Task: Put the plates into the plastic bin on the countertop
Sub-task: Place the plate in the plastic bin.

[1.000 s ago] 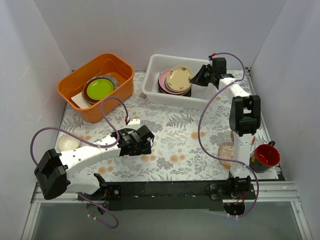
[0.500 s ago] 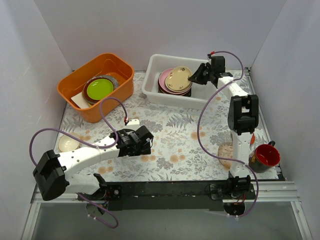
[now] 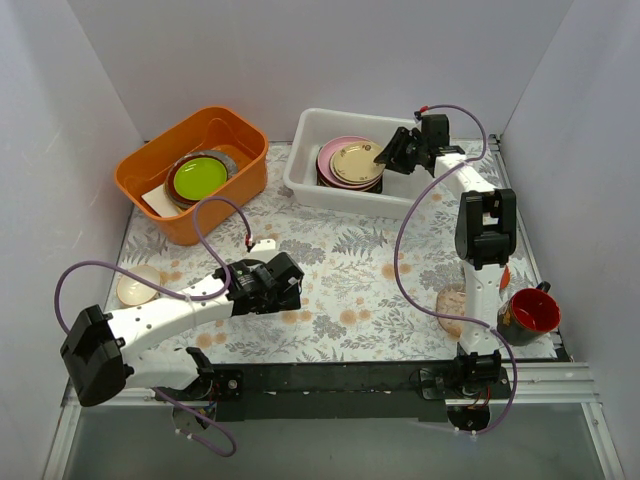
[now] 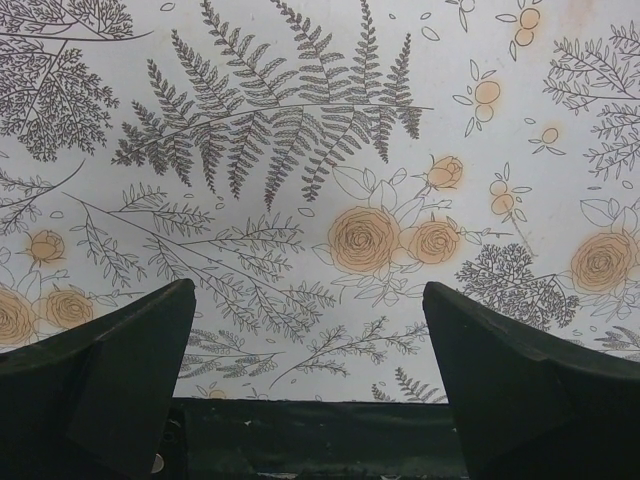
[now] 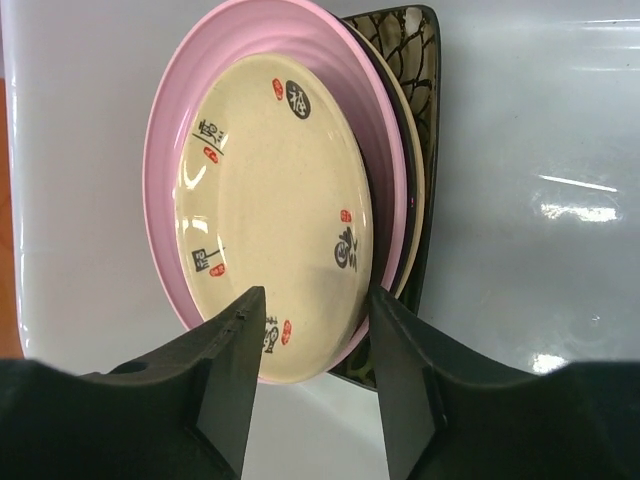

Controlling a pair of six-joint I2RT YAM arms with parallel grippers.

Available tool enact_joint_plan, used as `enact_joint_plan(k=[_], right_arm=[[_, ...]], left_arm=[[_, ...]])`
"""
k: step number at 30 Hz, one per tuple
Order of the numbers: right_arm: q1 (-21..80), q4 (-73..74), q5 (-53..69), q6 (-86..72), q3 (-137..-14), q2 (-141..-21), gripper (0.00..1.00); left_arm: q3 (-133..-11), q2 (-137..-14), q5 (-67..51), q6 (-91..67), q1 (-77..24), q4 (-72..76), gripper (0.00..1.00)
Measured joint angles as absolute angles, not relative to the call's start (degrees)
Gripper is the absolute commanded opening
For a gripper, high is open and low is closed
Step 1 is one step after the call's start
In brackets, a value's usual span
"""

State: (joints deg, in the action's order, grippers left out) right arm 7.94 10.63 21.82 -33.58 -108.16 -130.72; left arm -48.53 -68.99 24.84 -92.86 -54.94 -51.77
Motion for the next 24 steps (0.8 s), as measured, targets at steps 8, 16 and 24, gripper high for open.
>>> enact_joint_plan(k=[8,16,24], right_arm=[[7.99,13.41,20.05,-31.29,-105.14,-126.26,0.63],[7.97,14.76,17.12,-27.97,-96.73,-110.74,0.67],[7.84,15.38,14.83,-24.84,-83.26,-90.26,0.74]], left_arm=[[-48.53,-67.96,24.34,-92.84,-54.94,-50.68,0.98],[-48.53,-67.68,22.0,-90.96,-55.05,-46.48,0.98],[-47.31,-68.71,12.47,-85.8,-55.33,-31.31,0.98]])
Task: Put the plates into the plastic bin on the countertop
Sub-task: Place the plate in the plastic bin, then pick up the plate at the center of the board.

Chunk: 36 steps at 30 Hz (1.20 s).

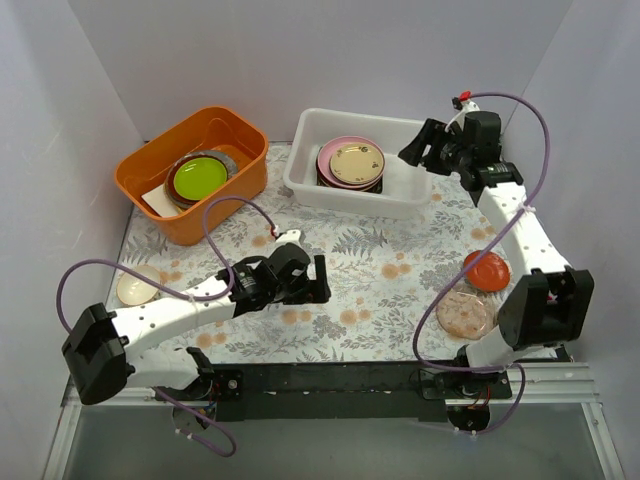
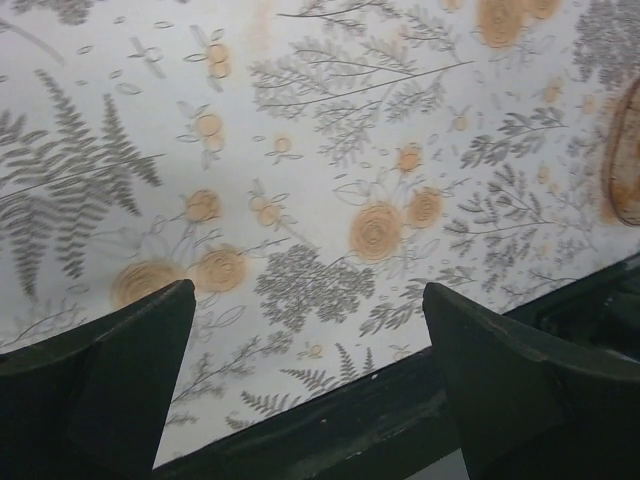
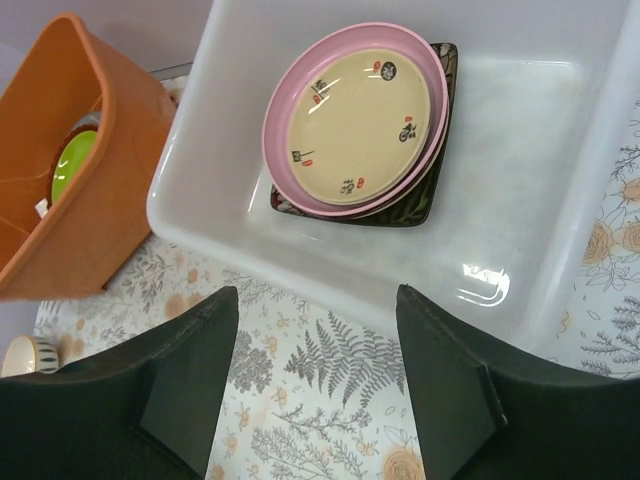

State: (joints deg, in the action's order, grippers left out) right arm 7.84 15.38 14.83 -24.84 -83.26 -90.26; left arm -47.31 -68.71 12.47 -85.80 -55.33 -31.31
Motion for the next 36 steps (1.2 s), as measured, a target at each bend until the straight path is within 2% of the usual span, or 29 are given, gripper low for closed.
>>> enact_joint_plan(k=[4,10,18,29,36], right_arm=[[7.73,16.67,14.94,-24.01,-78.98,-82.52,0.74],[7.66,17.5,15.11,-24.08,-71.29,-72.36,0.77],[7.51,20.25,15.16,-24.12,-67.05,-65.28,0.8],[6.24,24.75,14.68,-23.9,-66.63,-58.7,0.85],[5.17,27.33,14.17,-23.94,-67.05,-56.86,0.85]], left_arm=[[-46.37,-72.95,6.63,-84.36,-55.37,-21.58,0.98],[-47.22,-85.86,-1.93,-85.01,-55.68,-7.57,0.97],[-58.19,-103.7,-7.6,-85.76,-59.09,1.41,0.95],[-69.97,-115.74,-12.91,-87.02,-61.58,7.97,0.89],[-78.78,-122.23,-14.37,-86.7,-63.59,7.07,0.79]])
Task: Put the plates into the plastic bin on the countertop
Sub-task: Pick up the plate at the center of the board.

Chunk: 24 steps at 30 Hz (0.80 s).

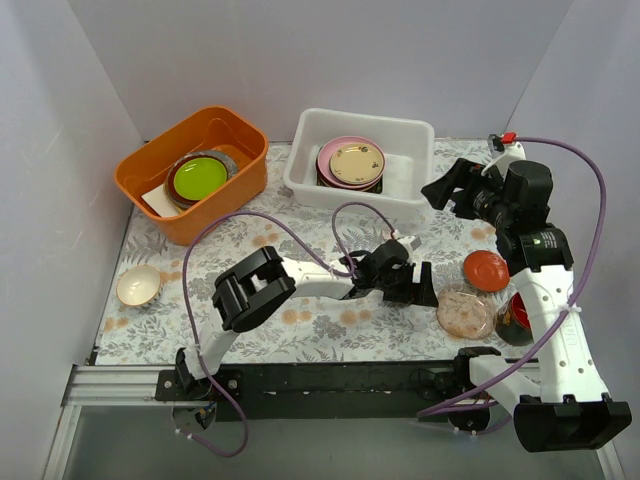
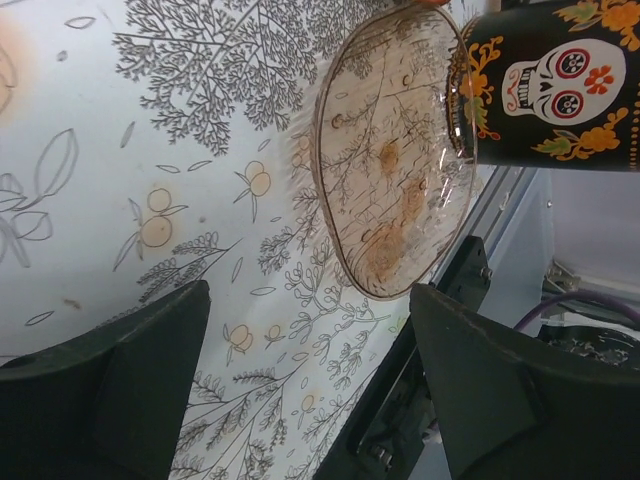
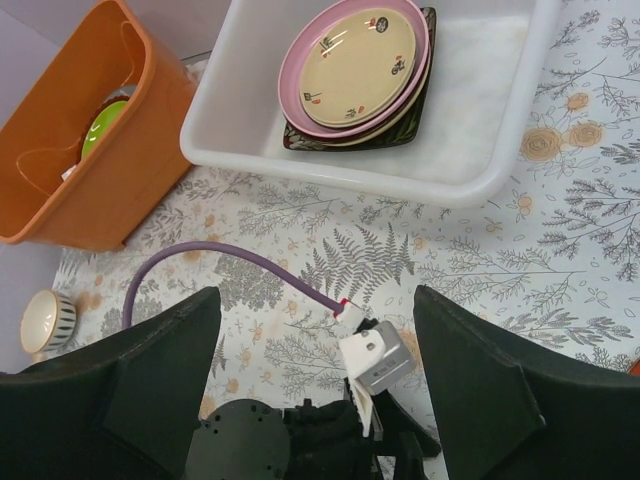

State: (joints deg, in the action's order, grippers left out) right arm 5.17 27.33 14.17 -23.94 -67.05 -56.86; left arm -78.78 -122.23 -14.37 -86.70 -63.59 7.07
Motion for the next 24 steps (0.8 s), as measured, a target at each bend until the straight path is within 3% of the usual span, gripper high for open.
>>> enact_joint_plan(k=[8,24], right_arm=[[4.89,27.88,14.0,-24.01,-68.6,-56.23,0.85],[4.82,28.38,13.54,-24.18,-67.99,-54.57,0.84]], left_arm=[[-87.79,-127.2,-13.96,-85.41,-65.89,1.5,0.73],[-97.8,-133.67,-12.16,-86.78,-68.07,-3.07,0.47]])
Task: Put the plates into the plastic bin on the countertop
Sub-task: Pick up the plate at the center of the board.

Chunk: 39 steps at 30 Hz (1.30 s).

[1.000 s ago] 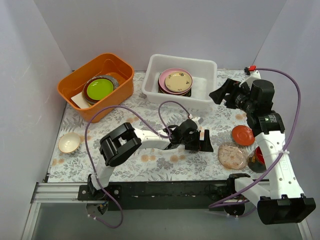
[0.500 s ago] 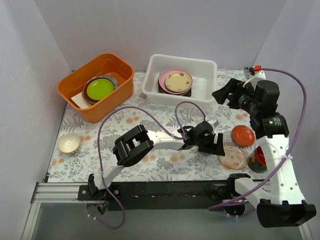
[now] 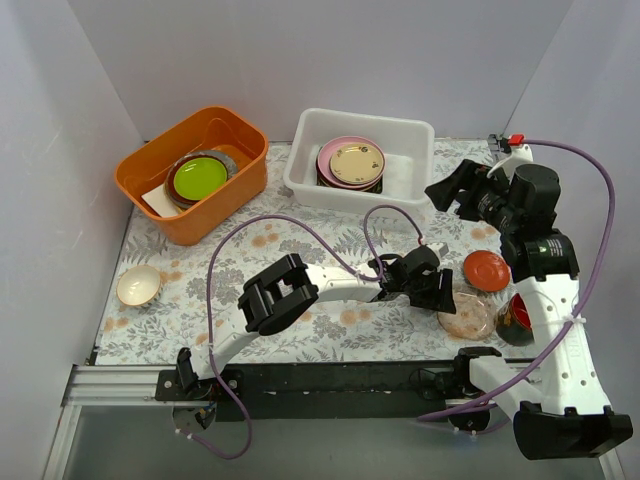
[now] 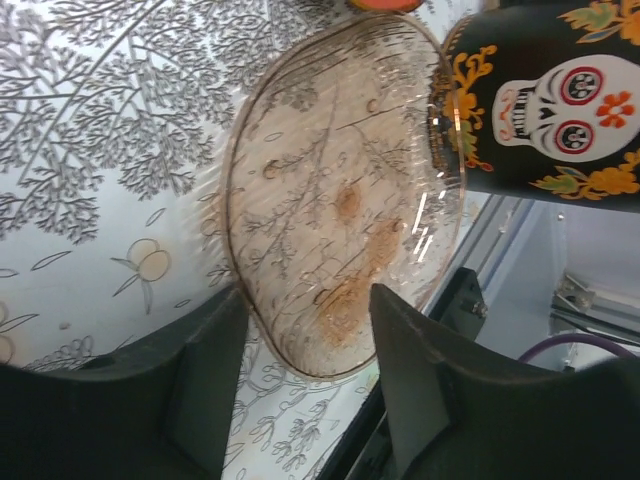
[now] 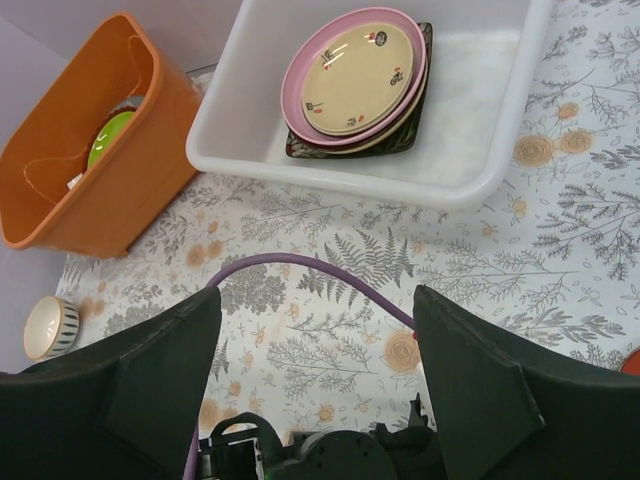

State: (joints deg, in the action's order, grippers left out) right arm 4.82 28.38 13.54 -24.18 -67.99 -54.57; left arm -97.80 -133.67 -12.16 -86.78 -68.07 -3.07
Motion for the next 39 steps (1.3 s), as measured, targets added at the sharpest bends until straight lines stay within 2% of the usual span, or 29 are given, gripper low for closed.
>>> enact_joint_plan(k=[5,6,9,12,23,37,39], right_arm=[[4.8,28.58,13.41,-24.18,-66.63,-54.19,0.84],[4.75,28.6,13.41,-24.21,-66.59,-54.19,0.84],[4.71,28.56,13.41,-24.21,-66.52,-54.11,0.84],[4.62,28.47,13.41,-24.23,-66.11,-53.78,0.84],[4.56,28.51,13.43,-24.23,-64.62,-53.6,0.84],[4.51,28.32,14.5,-23.86,-63.22,-53.65,0.86],[4.51,28.32,15.2,-23.75,-62.72,-53.82,0.89]], left_arm=[[-97.71,-133.75,-10.48,-87.44,-68.07,-4.16,0.28],[-97.67,-133.8,-10.17,-87.5,-68.07,-4.4,0.21],[-97.36,-133.84,-9.5,-87.77,-68.05,-4.93,0.08],[-97.06,-133.84,-9.04,-88.2,-68.05,-5.17,0.0],[-92.16,-131.09,-5.91,-89.25,-68.36,-3.51,0.0],[-73.01,-113.91,5.04,-88.05,-67.18,-8.73,0.0],[-70.52,-110.87,6.74,-88.05,-67.16,-10.04,0.0]])
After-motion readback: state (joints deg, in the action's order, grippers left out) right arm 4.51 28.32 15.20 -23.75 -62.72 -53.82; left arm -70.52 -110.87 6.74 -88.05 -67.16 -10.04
